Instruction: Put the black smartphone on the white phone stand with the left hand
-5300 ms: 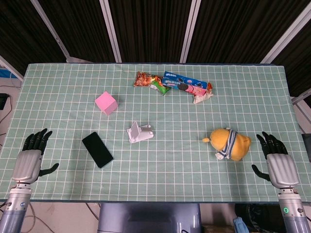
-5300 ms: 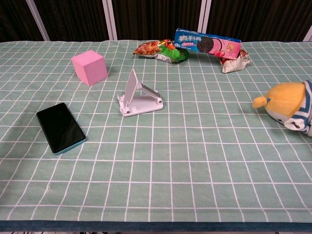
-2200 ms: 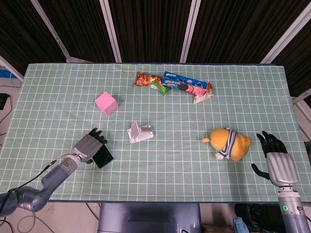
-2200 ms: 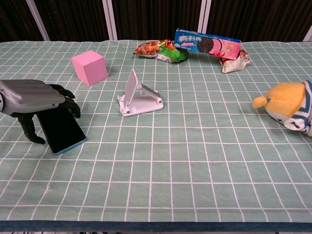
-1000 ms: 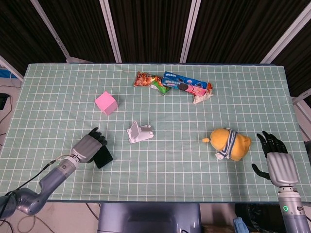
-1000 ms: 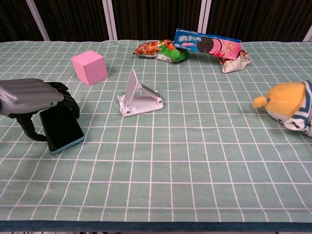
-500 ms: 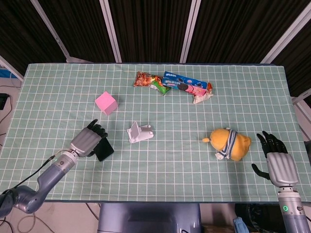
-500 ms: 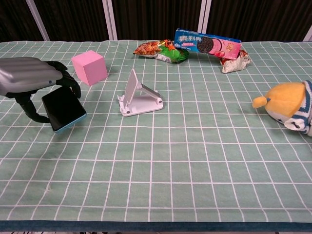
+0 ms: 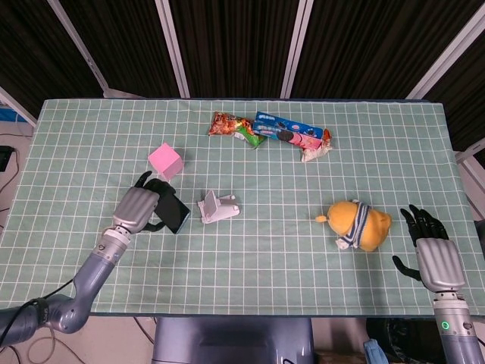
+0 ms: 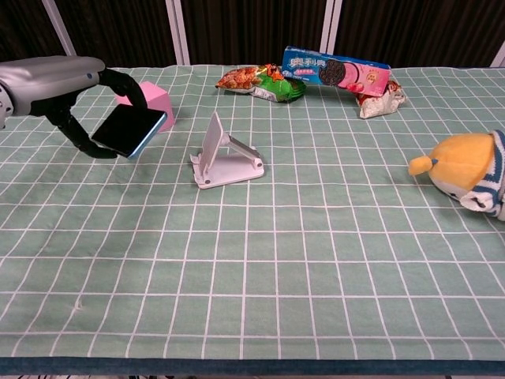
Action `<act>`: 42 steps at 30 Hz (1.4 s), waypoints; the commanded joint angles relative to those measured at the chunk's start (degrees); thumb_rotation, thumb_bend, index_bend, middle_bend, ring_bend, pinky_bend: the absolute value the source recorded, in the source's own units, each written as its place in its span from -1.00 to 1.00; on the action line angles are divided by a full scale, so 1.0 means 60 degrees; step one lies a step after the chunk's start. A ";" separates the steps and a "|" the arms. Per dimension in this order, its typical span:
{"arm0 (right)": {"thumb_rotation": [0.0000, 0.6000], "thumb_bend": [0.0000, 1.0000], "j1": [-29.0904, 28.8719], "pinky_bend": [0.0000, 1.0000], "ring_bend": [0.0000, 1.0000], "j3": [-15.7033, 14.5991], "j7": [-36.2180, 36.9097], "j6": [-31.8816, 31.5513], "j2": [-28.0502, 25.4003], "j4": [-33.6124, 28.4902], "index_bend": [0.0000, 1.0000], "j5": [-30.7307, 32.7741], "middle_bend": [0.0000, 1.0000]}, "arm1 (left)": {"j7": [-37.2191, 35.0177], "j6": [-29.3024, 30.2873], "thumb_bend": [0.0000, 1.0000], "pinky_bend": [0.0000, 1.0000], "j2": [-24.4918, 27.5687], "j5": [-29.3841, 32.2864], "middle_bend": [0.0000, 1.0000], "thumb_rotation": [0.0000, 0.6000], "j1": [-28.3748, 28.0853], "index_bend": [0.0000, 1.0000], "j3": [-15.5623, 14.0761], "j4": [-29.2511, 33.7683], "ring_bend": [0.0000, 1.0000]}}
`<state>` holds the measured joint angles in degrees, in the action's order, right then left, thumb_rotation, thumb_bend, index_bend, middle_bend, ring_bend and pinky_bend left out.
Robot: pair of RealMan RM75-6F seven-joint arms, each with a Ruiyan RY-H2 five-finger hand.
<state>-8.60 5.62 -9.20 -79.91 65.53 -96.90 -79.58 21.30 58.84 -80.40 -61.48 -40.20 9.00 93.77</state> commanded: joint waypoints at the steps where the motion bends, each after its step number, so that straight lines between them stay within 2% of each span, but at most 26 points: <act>1: 1.00 -0.26 -0.0001 -0.72 -1.00 0.0000 0.0003 0.0002 -0.0002 -0.0003 -1.00 0.0001 -1.00 | -0.0195 0.0443 0.07 -1.00 -0.0480 0.0872 0.29 1.00 0.0090 0.24 0.0554 0.0383 -0.70; 9: 1.00 -0.27 -0.0001 -0.72 -1.00 0.0001 0.0015 0.0002 0.0000 0.0002 -1.00 0.0001 -1.00 | -0.0380 0.1104 0.06 -1.00 -0.1269 0.2658 0.29 1.00 0.0030 0.24 0.1484 0.1004 -0.70; 14: 1.00 -0.26 -0.0002 -0.72 -1.00 0.0001 0.0020 0.0004 0.0002 0.0011 -1.00 0.0000 -1.00 | -0.0720 0.1572 0.06 -1.00 -0.1741 0.3317 0.29 1.00 0.0023 0.24 0.2014 0.1273 -0.70; 22: 1.00 -0.26 -0.0002 -0.72 -1.00 0.0003 0.0018 0.0006 -0.0001 0.0006 -1.00 0.0006 -1.00 | -0.1482 0.1560 0.06 -1.00 -0.2142 0.5046 0.29 1.00 -0.0035 0.24 0.2997 0.1742 -0.70; 33: 1.00 -0.26 -0.0006 -0.72 -1.00 0.0001 0.0030 0.0018 -0.0005 0.0007 -1.00 0.0010 -1.00 | -0.1887 0.1220 0.05 -1.00 -0.2368 0.6475 0.29 1.00 -0.0294 0.24 0.3579 0.1610 -0.70; 42: 1.00 -0.26 -0.0007 -0.72 -1.00 -0.0001 0.0032 0.0024 -0.0010 0.0003 -1.00 0.0009 -1.00 | -0.2155 0.0646 0.05 -1.00 -0.2312 0.7116 0.29 1.00 -0.0491 0.24 0.3767 0.1479 -0.70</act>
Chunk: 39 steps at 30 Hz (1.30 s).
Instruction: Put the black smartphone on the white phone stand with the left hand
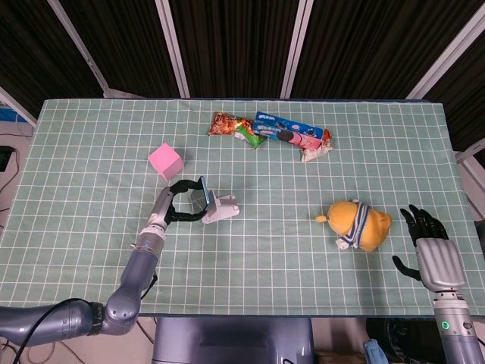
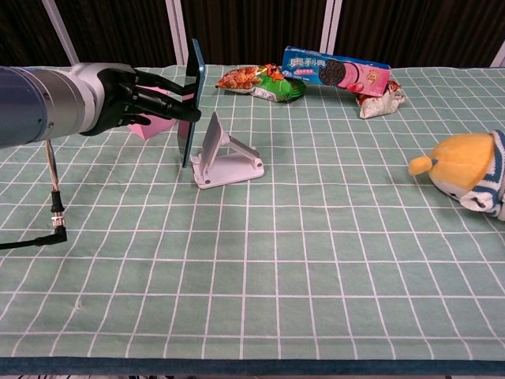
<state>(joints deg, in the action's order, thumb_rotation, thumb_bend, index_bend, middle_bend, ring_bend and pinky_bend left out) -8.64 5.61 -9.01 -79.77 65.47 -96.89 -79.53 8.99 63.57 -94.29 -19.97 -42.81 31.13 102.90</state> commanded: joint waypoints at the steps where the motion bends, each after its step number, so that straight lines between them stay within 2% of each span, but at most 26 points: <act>1: 1.00 -0.26 0.0000 -0.72 -1.00 0.0000 0.0003 0.0003 0.0000 0.0003 -1.00 0.0001 -1.00 | -0.0133 -0.0203 0.05 -1.00 0.0004 0.0289 0.29 1.00 -0.0087 0.24 0.0106 -0.0070 -0.70; 19: 1.00 -0.26 -0.0004 -0.72 -1.00 -0.0004 0.0040 0.0015 -0.0009 0.0004 -1.00 -0.0004 -1.00 | -0.0346 -0.0926 0.05 -1.00 -0.0064 0.1098 0.29 1.00 -0.0623 0.24 0.0111 -0.0746 -0.70; 39: 1.00 -0.26 -0.0005 -0.72 -1.00 -0.0005 0.0057 0.0013 -0.0010 0.0010 -1.00 -0.0011 -1.00 | -0.0692 -0.1274 0.05 -1.00 0.0005 0.1154 0.29 1.00 -0.0830 0.23 -0.0108 -0.0960 -0.70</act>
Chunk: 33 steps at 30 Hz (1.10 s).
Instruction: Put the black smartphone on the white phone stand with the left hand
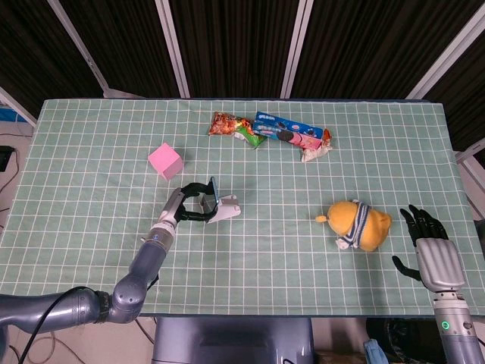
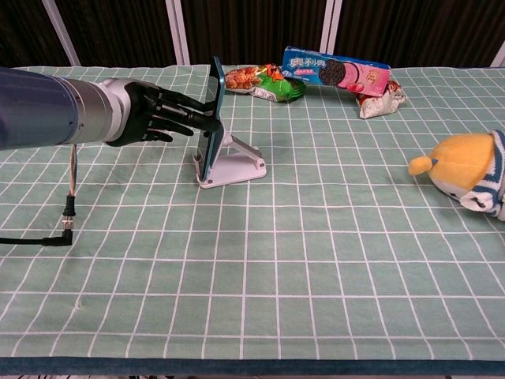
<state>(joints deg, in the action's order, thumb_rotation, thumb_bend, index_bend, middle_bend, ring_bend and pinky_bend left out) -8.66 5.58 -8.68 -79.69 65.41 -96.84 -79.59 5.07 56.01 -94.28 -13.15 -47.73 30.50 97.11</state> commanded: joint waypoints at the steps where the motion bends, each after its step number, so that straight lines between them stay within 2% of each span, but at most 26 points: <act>1: 1.00 -0.26 0.0000 -0.72 -1.00 -0.0001 0.0004 0.0000 -0.0001 0.0002 -1.00 -0.0002 -1.00 | -0.0055 -0.0021 0.05 -1.00 0.0010 0.0020 0.29 1.00 -0.0016 0.23 -0.0011 0.0005 -0.70; 15: 1.00 -0.26 0.0001 -0.72 -1.00 -0.0001 -0.0001 -0.0005 0.0004 0.0004 -1.00 -0.0003 -1.00 | -0.0162 -0.0098 0.05 -1.00 0.0100 -0.0164 0.29 1.00 -0.0064 0.22 -0.0204 -0.0160 -0.70; 23: 1.00 -0.26 0.0001 -0.72 -1.00 -0.0001 0.0013 -0.0002 0.0001 0.0003 -1.00 -0.0005 -1.00 | -0.0199 -0.0273 0.02 -1.00 0.0125 -0.0151 0.20 1.00 -0.0090 0.12 -0.0369 -0.0259 -0.71; 29: 1.00 -0.26 0.0001 -0.72 -1.00 -0.0004 0.0027 0.0000 -0.0003 0.0004 -1.00 -0.0010 -1.00 | -0.0248 -0.0391 -0.03 -1.00 0.0205 -0.0376 -0.03 1.00 -0.0083 -0.10 -0.0463 -0.0267 -0.77; 33: 1.00 -0.26 0.0001 -0.72 -1.00 -0.0002 0.0027 -0.0002 -0.0002 0.0003 -1.00 -0.0009 -1.00 | -0.0229 -0.0521 -0.04 -1.00 0.0273 -0.0424 -0.37 1.00 -0.0096 -0.35 -0.0574 -0.0255 -0.86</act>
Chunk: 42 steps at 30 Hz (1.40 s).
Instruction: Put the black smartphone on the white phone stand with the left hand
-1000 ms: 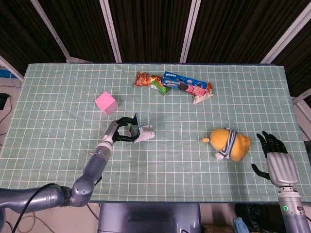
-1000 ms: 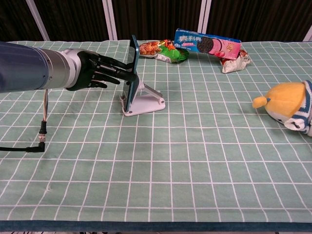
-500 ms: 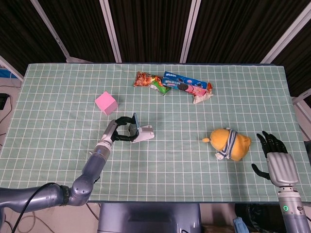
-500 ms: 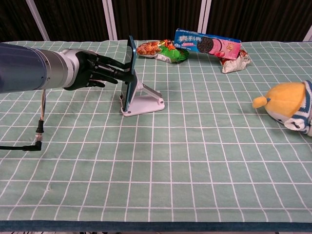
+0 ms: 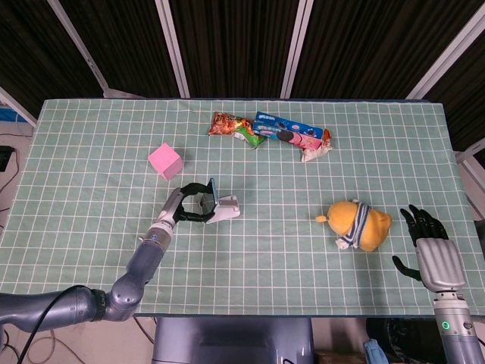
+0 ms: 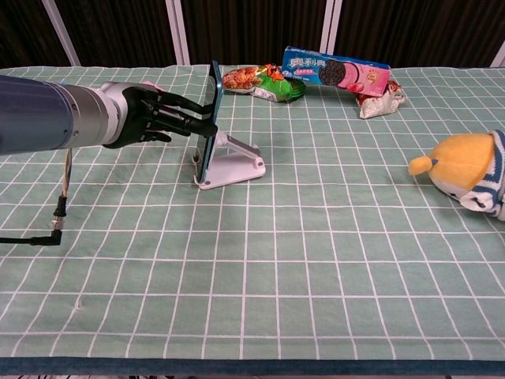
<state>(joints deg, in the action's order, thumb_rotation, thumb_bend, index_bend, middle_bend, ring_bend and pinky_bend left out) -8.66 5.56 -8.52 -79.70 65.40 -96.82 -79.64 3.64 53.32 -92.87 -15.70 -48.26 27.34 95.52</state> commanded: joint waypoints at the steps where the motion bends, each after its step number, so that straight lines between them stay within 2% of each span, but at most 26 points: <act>1: 1.00 -0.26 0.0001 -0.72 -1.00 -0.0001 0.0001 -0.0002 0.0001 0.0001 -1.00 -0.0001 -1.00 | 0.0024 -0.0128 -0.06 -1.00 0.0061 0.0019 -0.45 1.00 -0.0017 -0.41 -0.0081 0.0010 -0.88; 9: 1.00 -0.26 0.0003 -0.72 -1.00 -0.0001 0.0001 -0.0009 0.0004 0.0006 -1.00 -0.0007 -1.00 | 0.0061 -0.0276 -0.07 -1.00 0.0174 0.0058 -0.78 1.00 -0.0088 -0.81 -0.0244 0.0015 -1.00; 17: 1.00 -0.26 0.0007 -0.72 -1.00 -0.0004 0.0015 -0.0014 0.0004 0.0013 -1.00 -0.0015 -1.00 | 0.0056 -0.0303 -0.17 -1.00 0.0327 0.0043 -0.92 1.00 -0.0115 -0.92 -0.0337 0.0075 -1.00; 21: 1.00 -0.26 0.0008 -0.72 -1.00 -0.0005 0.0005 -0.0019 0.0006 0.0016 -1.00 -0.0018 -1.00 | 0.0083 -0.0343 -0.29 -1.00 0.0465 -0.0034 -1.00 1.00 -0.0102 -1.00 -0.0435 0.0195 -1.00; 27: 1.00 -0.26 0.0010 -0.72 -1.00 -0.0006 0.0005 -0.0025 0.0009 0.0023 -1.00 -0.0027 -1.00 | 0.0230 -0.0190 -0.56 -1.00 0.0917 -0.0615 -1.00 1.00 0.0093 -1.00 -0.0753 0.0752 -1.00; 30: 1.00 -0.26 0.0012 -0.72 -1.00 -0.0009 0.0004 -0.0035 0.0012 0.0028 -1.00 -0.0040 -1.00 | 0.0407 0.0161 -0.58 -1.00 0.1271 -0.1228 -1.00 1.00 0.0308 -1.00 -0.1026 0.1208 -1.00; 36: 1.00 -0.26 0.0024 -0.72 -1.00 -0.0014 -0.0005 -0.0064 0.0019 0.0030 -1.00 -0.0061 -1.00 | 0.1189 0.1795 -0.58 -1.00 0.1948 -0.3104 -1.00 1.00 0.0981 -1.00 -0.1985 0.2243 -1.00; 39: 1.00 -0.26 0.0029 -0.72 -1.00 -0.0017 -0.0002 -0.0074 0.0019 0.0031 -1.00 -0.0071 -1.00 | 0.1454 0.2737 -0.58 -1.00 0.2239 -0.4269 -1.00 1.00 0.1468 -1.00 -0.2498 0.2649 -1.00; 42: 1.00 -0.26 0.0035 -0.72 -1.00 -0.0023 -0.0002 -0.0084 0.0017 0.0026 -1.00 -0.0084 -1.00 | 0.1935 0.3888 -0.59 -1.00 0.2561 -0.6062 -1.00 1.00 0.2113 -1.00 -0.3401 0.2661 -1.00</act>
<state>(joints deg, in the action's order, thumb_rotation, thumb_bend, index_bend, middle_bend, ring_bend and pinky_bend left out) -8.45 5.42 -8.54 -80.21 65.50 -96.66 -80.16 11.68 69.12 -80.38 -42.19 -40.19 12.82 109.61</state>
